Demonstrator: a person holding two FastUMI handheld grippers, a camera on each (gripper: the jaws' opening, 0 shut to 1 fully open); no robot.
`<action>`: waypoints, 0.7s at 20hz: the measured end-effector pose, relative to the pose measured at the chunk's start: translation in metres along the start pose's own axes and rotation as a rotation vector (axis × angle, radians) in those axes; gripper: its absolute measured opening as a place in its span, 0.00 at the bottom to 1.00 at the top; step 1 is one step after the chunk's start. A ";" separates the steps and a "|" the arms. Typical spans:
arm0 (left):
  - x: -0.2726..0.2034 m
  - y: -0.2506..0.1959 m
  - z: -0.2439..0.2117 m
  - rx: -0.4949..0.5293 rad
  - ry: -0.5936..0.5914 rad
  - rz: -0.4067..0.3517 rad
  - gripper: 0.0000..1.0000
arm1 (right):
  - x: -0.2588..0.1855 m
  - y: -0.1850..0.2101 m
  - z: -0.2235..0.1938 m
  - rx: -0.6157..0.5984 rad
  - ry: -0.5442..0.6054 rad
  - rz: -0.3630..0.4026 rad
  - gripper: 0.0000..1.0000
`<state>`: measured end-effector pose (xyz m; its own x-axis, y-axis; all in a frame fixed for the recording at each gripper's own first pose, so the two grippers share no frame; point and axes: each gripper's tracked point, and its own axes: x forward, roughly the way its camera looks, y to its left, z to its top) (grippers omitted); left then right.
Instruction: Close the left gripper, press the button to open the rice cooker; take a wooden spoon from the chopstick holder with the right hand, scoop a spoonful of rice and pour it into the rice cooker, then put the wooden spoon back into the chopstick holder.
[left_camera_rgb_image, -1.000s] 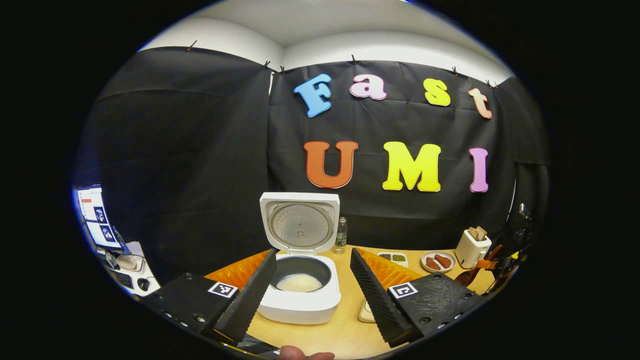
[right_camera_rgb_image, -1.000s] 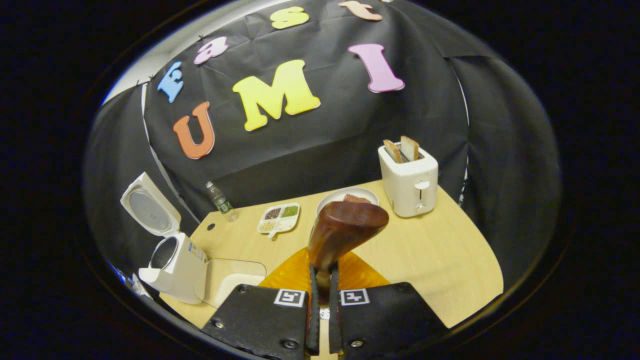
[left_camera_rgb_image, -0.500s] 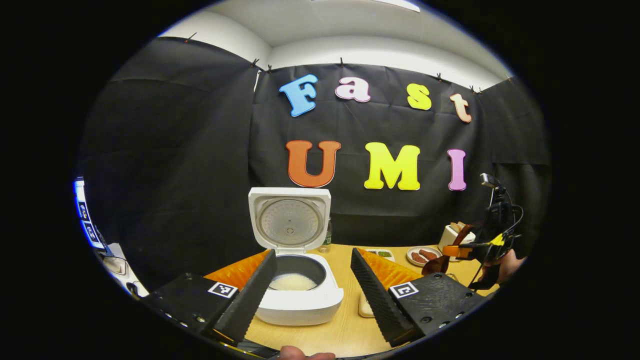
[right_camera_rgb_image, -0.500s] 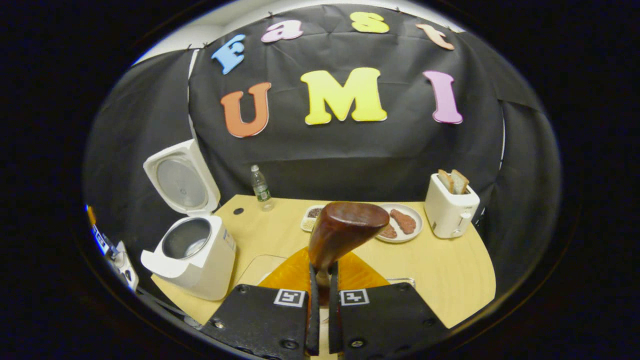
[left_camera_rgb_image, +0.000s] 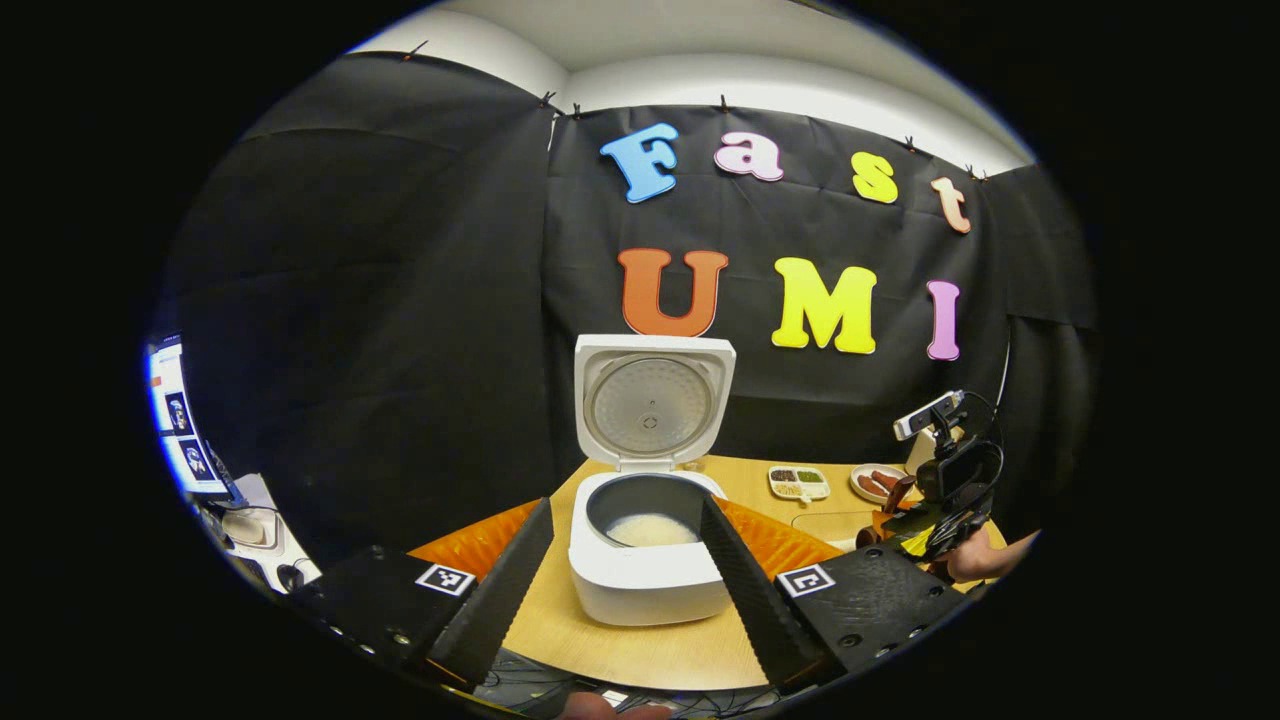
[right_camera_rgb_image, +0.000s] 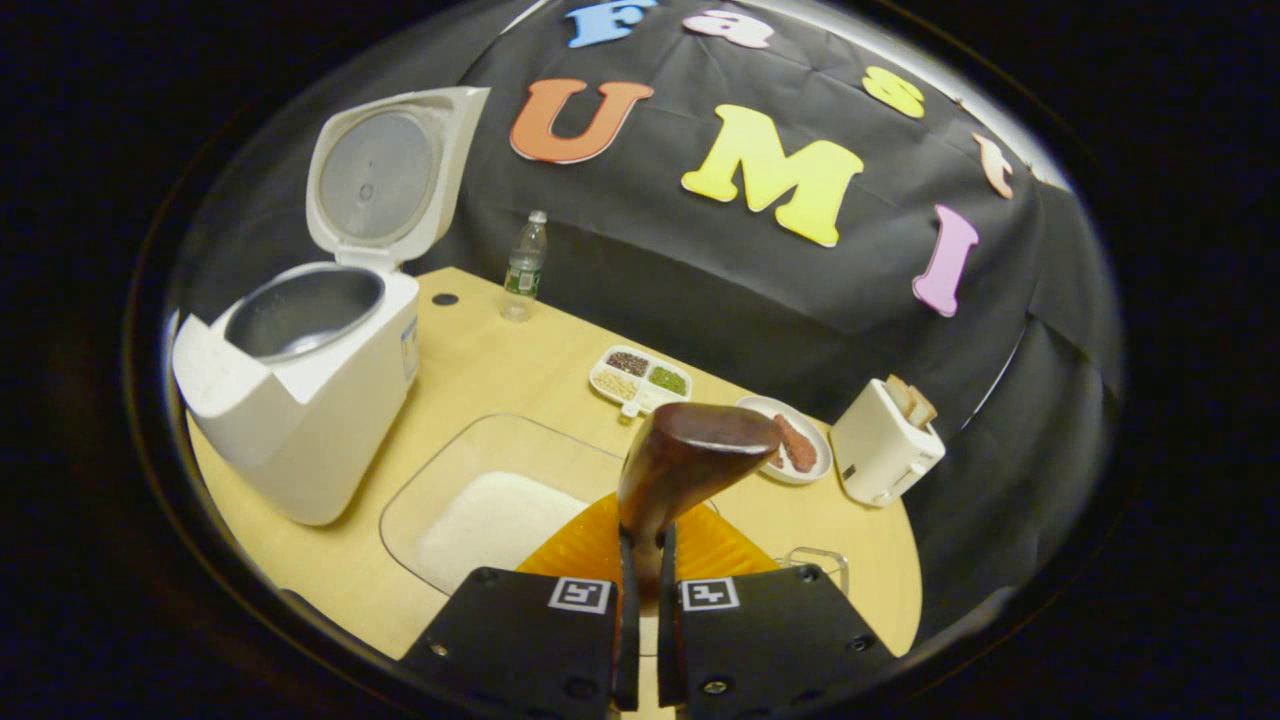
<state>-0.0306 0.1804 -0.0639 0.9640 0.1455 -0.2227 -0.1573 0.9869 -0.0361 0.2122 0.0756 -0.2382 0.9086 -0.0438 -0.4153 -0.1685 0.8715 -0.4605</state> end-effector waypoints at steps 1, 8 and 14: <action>-0.001 0.003 -0.003 -0.006 0.011 -0.004 0.94 | 0.003 0.003 -0.004 -0.037 0.003 -0.023 0.12; 0.000 0.021 -0.003 -0.001 0.030 0.011 0.94 | 0.012 0.041 -0.015 0.100 0.041 0.040 0.12; -0.004 0.028 -0.009 -0.007 0.049 0.032 0.94 | 0.016 0.067 0.000 0.483 0.112 0.205 0.12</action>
<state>-0.0408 0.2068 -0.0730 0.9467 0.1735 -0.2715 -0.1897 0.9812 -0.0346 0.2160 0.1332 -0.2754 0.8248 0.1216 -0.5522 -0.1189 0.9921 0.0409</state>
